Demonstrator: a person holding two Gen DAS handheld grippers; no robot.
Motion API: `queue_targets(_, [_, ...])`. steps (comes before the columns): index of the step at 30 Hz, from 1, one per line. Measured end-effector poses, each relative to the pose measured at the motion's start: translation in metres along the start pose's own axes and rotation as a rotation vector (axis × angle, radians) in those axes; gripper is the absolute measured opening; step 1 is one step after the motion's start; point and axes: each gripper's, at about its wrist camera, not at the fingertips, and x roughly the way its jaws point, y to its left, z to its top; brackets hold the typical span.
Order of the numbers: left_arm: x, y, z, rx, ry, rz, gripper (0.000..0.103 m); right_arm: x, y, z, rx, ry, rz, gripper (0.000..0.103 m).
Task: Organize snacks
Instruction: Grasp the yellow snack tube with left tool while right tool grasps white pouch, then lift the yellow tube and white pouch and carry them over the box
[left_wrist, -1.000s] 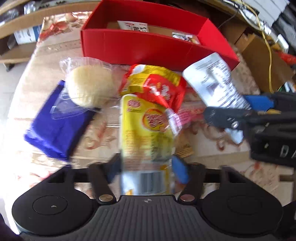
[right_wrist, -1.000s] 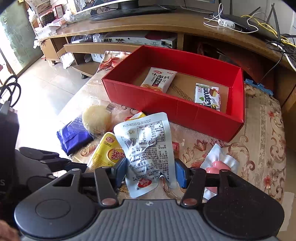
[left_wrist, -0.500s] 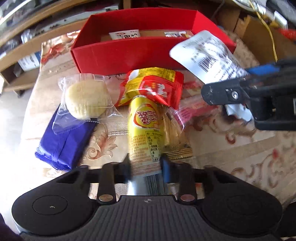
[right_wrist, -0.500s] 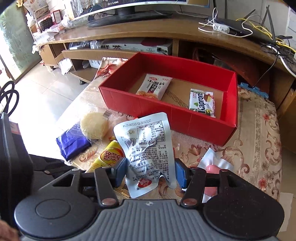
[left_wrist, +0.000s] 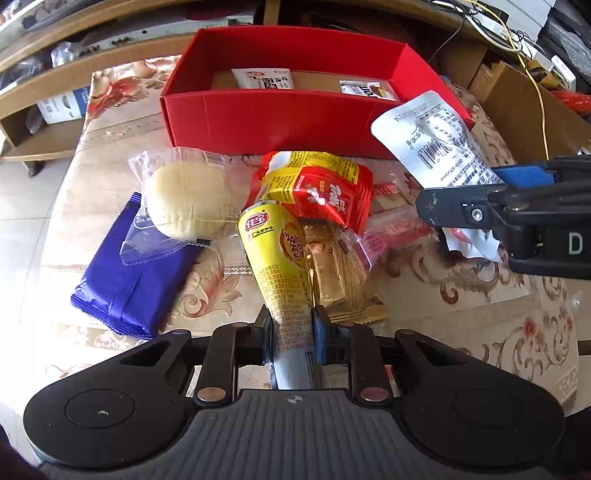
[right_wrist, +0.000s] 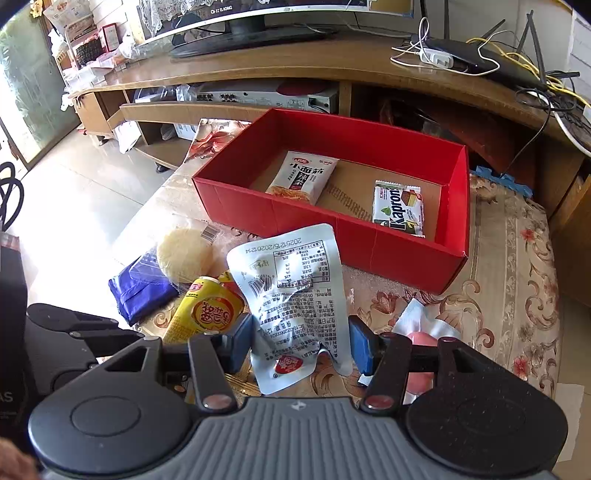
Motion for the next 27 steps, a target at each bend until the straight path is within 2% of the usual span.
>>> queue_targets(6, [0.010, -0.006, -0.004, 0.037, 0.016, 0.018, 0.031, 0.003, -0.002, 0.001, 0.006, 0.002, 0.002, 0.051])
queue_targets(15, [0.001, -0.002, -0.004, 0.018, 0.013, -0.062, 0.019, -0.001, -0.008, 0.004, 0.034, -0.014, 0.001, 0.051])
queue_targets(19, [0.011, -0.006, -0.008, 0.050, 0.044, -0.045, 0.018, -0.001, -0.007, 0.003, 0.031, -0.012, 0.001, 0.051])
queue_targets(27, [0.010, -0.005, -0.010, 0.044, 0.027, -0.052, 0.016, -0.001, -0.006, 0.003, 0.026, -0.014, 0.004, 0.051])
